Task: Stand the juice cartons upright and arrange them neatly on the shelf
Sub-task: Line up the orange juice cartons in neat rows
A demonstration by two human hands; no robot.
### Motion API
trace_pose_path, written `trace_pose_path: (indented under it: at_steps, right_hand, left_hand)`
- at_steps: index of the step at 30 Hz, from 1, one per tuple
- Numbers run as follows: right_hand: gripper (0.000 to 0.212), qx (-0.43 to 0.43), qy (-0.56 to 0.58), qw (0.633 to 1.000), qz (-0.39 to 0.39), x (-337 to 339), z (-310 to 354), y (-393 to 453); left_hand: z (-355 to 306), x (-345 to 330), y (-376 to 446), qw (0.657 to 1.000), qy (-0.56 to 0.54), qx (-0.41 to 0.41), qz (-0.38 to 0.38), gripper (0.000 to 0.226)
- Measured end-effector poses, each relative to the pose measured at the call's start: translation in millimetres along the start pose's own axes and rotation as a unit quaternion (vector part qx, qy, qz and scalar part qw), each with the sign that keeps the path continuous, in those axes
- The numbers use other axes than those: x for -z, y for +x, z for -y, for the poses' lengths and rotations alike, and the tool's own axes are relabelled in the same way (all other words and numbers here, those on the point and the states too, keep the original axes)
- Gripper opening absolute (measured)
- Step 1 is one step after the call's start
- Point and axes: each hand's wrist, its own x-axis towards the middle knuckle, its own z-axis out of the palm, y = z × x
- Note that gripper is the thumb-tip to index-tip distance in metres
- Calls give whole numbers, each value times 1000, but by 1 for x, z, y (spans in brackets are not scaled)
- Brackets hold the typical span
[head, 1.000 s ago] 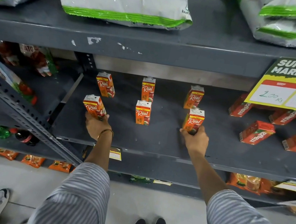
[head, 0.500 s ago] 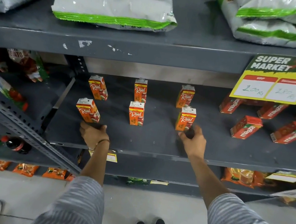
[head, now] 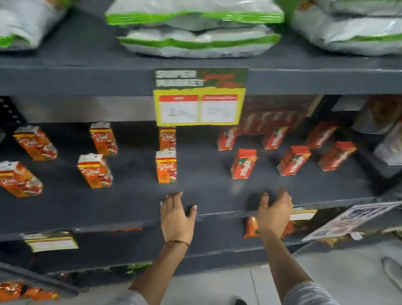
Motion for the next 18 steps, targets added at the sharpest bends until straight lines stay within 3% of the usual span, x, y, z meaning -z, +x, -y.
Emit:
trace_pose_path:
  at_steps: [4,10,15,18]
  right_hand:
    - [51,-29,0,1000,12,32,-27,60]
    - [62,-49,21,988,147,53,-47,129]
    - [45,-29,63,975,212,53,-42,156]
    - [46,-20,58,969,240,51,-36,168]
  left_hand:
    - [-68,-59,8,999,-28,8,26,60]
    - [-132,-110,21,996,-51,78,8,83]
    - [-157,-122,23,986,-81,145,-15,67]
    - [-167,-122,25,982,-65,173,-21,63]
